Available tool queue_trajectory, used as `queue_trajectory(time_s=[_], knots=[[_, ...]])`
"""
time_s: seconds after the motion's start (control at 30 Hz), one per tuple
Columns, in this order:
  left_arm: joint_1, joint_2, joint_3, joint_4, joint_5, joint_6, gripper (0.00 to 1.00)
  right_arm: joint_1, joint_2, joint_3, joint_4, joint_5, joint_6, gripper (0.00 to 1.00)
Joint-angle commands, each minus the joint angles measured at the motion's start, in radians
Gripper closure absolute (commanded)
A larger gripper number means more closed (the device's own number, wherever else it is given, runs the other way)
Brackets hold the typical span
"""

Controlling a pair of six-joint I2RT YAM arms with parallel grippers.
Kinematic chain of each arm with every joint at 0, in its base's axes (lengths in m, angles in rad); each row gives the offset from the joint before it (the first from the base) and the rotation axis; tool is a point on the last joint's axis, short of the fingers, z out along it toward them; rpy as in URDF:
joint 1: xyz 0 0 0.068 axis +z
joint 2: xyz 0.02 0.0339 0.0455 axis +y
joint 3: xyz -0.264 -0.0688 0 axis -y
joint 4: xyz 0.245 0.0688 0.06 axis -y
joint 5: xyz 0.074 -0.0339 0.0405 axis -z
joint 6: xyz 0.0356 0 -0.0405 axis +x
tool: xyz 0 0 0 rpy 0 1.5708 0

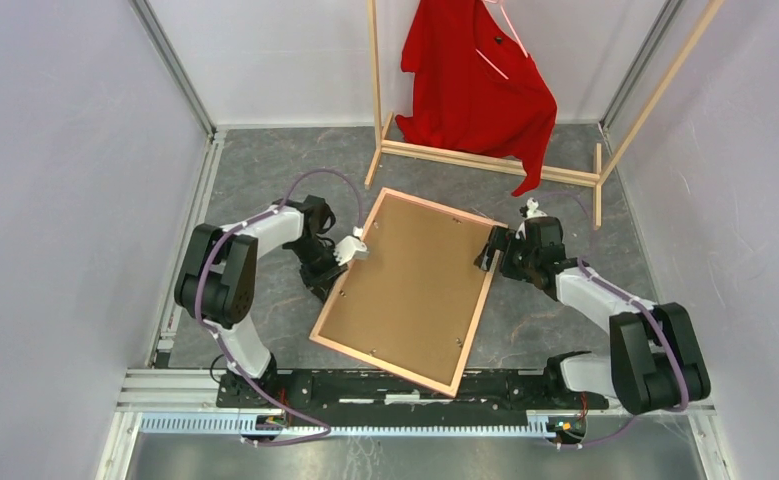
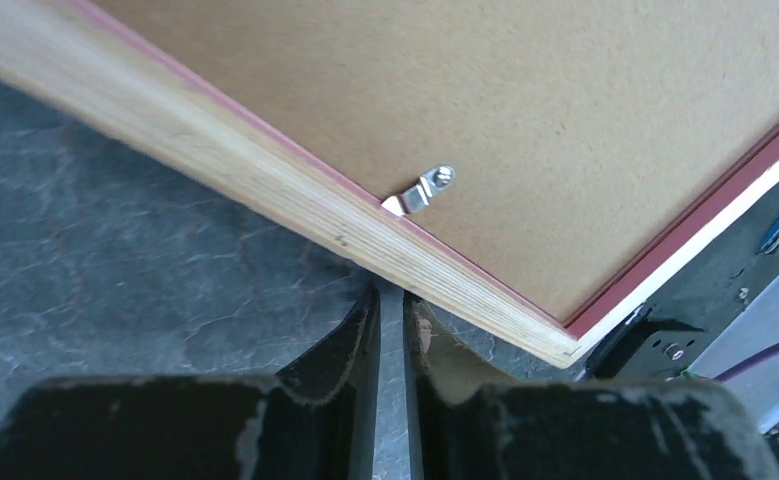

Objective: Put the photo into the frame
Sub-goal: Adjust the photo frame at the center of the board.

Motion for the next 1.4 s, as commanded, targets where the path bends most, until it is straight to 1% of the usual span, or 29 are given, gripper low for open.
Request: queue_trajectory(time_s=[0.0,0.17,0.3,0.4,0.57,0.73,0.83,0.93,1.07,1.1,1.13,1.17,1.27,1.3,1.37], knots=[[-0.078,-0.038,-0.051,0.046,0.002,0.074,0.79,0.039,0.093,0.064,0.160,-0.076,0.036,0.02],[-0.195,-0.019,-0.016,0.045,0.051,0.052,0.79,0.155,0.288,0.309,0.110,-0.042,0.006,0.02],[-0.270,0.027,0.036,0.045,0.068,0.033,0.79,0.186,0.440,0.506,0.086,-0.069,-0.005,0.02],[-0.317,0.080,0.078,0.045,0.074,0.021,0.78,0.201,0.537,0.626,0.025,-0.098,-0.029,0.02],[-0.375,0.138,0.141,0.045,0.102,0.002,0.77,0.252,0.649,0.749,-0.005,-0.159,-0.060,0.02],[-0.411,0.179,0.213,-0.027,0.146,0.007,0.75,0.338,0.739,0.841,-0.010,-0.212,-0.065,0.02],[-0.416,0.155,0.229,-0.069,0.158,0.021,0.70,0.364,0.785,0.892,-0.001,-0.264,-0.072,0.02],[-0.409,0.088,0.229,-0.084,0.132,0.015,0.67,0.367,0.814,0.963,-0.046,-0.269,-0.117,0.02],[-0.355,0.008,0.254,-0.158,0.120,0.038,0.65,0.358,0.807,1.042,-0.155,-0.184,-0.193,0.02],[-0.329,-0.005,0.274,-0.183,0.119,0.052,0.65,0.347,0.781,1.029,-0.166,-0.150,-0.199,0.02],[-0.278,-0.011,0.293,-0.216,0.118,0.064,0.65,0.334,0.741,0.993,-0.153,-0.115,-0.196,0.02],[-0.249,-0.013,0.308,-0.228,0.117,0.078,0.65,0.322,0.709,0.966,-0.142,-0.089,-0.190,0.02],[-0.088,0.011,0.405,-0.267,0.108,0.110,0.65,0.272,0.575,0.864,-0.147,-0.022,-0.168,0.02],[-0.012,0.025,0.435,-0.260,0.097,0.107,0.65,0.258,0.521,0.817,-0.146,0.010,-0.158,0.02],[0.094,0.070,0.493,-0.207,0.061,0.072,0.66,0.235,0.430,0.736,-0.170,0.055,-0.147,0.02]])
